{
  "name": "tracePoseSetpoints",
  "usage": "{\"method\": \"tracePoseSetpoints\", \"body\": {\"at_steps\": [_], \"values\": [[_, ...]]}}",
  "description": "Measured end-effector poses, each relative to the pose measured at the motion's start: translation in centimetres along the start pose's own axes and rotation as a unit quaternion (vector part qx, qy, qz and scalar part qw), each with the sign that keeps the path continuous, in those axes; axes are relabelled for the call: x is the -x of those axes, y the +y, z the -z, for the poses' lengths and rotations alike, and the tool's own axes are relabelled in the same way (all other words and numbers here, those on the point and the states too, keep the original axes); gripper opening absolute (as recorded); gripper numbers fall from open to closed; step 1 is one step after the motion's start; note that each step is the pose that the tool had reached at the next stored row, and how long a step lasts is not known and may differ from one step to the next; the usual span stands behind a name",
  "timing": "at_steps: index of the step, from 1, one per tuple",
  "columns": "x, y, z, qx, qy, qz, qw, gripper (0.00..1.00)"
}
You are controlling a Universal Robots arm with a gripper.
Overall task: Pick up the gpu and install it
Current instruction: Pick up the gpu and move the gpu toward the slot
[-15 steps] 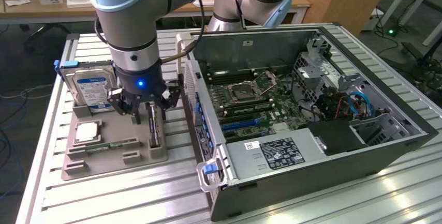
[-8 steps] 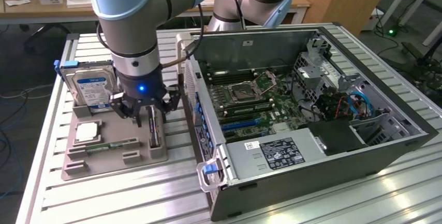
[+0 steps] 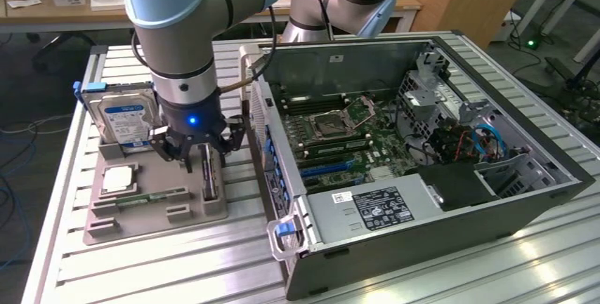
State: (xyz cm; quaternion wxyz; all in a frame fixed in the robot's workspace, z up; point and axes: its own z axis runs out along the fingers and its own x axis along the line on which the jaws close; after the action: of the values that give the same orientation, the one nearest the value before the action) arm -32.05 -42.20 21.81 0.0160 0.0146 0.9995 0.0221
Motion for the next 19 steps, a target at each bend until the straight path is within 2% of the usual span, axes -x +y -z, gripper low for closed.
{"method": "tracePoseSetpoints", "body": {"at_steps": [1, 4, 5, 11, 12, 17, 18, 19], "values": [[0.04, 0.0, -0.01, 0.0, 0.0, 0.0, 1.0, 0.53], [0.26, 0.07, -0.03, -0.0014, 0.0008, 0.0, 1.0, 0.53], [0.27, 0.07, -0.05, -0.0018, 0.0007, -0.001, 1.0, 0.46], [0.27, 0.08, -0.09, -0.0027, 0.0007, -0.001, 1.0, 0.44], [0.27, 0.08, -0.09, -0.0027, 0.0007, -0.001, 1.0, 0.38], [0.28, 0.1, -0.11, -0.0029, 0.0006, -0.001, 1.0, 0.38], [0.27, 0.17, -0.12, -0.0036, 0.0005, -0.001, 1.0, 0.38], [0.27, 0.26, -0.12, -0.006, 0.0006, -0.001, 1.0, 0.38]]}}
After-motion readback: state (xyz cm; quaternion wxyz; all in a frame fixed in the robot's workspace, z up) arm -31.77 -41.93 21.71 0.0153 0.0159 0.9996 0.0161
